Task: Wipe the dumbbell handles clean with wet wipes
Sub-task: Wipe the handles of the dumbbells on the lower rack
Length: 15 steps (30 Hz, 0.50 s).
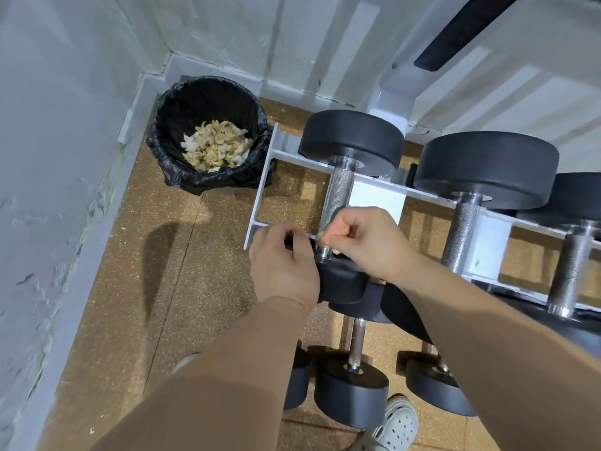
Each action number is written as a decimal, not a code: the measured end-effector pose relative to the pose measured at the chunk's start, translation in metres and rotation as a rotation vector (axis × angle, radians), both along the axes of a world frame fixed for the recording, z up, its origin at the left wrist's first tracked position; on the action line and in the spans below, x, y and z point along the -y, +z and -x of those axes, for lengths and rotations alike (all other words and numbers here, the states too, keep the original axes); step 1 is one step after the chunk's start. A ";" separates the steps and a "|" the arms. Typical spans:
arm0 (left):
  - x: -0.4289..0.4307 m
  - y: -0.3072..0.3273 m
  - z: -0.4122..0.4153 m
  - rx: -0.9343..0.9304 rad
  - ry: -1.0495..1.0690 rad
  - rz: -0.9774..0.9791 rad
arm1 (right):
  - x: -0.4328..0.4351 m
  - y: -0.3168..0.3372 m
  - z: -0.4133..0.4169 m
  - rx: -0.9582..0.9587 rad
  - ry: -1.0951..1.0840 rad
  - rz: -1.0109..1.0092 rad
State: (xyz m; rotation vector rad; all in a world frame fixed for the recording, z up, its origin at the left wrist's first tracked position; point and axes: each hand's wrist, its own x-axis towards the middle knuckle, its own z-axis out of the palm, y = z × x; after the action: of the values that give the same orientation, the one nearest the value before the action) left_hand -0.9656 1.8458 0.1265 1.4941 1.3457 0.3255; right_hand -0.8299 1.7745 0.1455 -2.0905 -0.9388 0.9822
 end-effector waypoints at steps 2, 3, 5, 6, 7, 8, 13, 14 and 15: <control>0.001 0.000 0.000 0.003 0.001 0.008 | -0.018 -0.005 -0.011 0.078 -0.177 -0.060; 0.001 0.000 0.000 0.001 0.003 0.007 | -0.028 -0.006 -0.015 0.142 -0.265 -0.092; 0.001 0.002 -0.001 0.000 0.008 -0.001 | -0.037 -0.008 -0.018 0.207 -0.368 -0.162; 0.001 0.002 -0.001 -0.003 0.010 -0.003 | -0.035 -0.009 -0.017 0.180 -0.383 -0.178; 0.000 0.002 0.000 -0.005 0.010 -0.005 | -0.028 -0.007 -0.015 0.134 -0.365 -0.174; 0.001 0.002 0.000 -0.006 0.009 -0.005 | -0.019 -0.006 -0.011 0.087 -0.303 -0.142; -0.001 0.002 0.000 -0.037 -0.011 -0.006 | -0.005 0.003 -0.005 0.033 -0.078 -0.047; 0.000 0.002 0.000 -0.039 -0.014 -0.003 | -0.014 0.001 -0.010 0.064 -0.143 -0.090; 0.000 0.003 0.000 -0.035 -0.013 0.003 | -0.025 0.001 -0.017 0.110 -0.220 -0.133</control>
State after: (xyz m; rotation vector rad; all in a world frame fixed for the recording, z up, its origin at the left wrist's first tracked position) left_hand -0.9657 1.8459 0.1290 1.5115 1.3635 0.2901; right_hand -0.8133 1.7990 0.1460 -2.0987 -0.7839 0.6798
